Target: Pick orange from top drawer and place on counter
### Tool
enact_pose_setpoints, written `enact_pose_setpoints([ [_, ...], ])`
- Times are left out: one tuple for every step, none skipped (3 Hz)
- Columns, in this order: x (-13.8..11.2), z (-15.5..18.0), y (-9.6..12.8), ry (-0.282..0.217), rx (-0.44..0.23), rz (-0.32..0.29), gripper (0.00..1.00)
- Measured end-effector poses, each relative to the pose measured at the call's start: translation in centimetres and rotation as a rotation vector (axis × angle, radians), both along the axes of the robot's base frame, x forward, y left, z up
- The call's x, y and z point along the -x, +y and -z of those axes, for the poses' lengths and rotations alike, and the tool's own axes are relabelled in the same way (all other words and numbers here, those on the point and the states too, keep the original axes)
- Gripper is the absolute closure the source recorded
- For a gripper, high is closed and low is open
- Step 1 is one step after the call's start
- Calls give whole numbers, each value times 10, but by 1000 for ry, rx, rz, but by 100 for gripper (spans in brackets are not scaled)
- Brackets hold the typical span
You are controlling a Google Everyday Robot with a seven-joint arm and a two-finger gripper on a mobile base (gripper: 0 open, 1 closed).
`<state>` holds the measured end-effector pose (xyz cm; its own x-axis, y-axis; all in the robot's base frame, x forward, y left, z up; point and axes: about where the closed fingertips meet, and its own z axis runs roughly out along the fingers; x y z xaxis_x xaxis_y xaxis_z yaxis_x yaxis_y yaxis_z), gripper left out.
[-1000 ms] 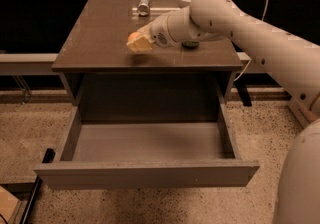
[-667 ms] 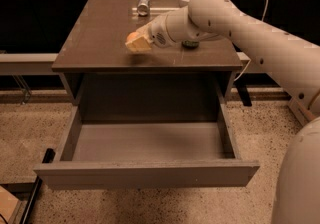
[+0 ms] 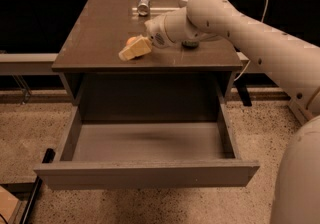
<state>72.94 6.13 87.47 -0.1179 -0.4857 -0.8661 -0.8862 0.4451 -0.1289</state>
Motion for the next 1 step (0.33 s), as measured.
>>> enact_pose_setpoints([
  [0,0,0,0,0,0,0],
])
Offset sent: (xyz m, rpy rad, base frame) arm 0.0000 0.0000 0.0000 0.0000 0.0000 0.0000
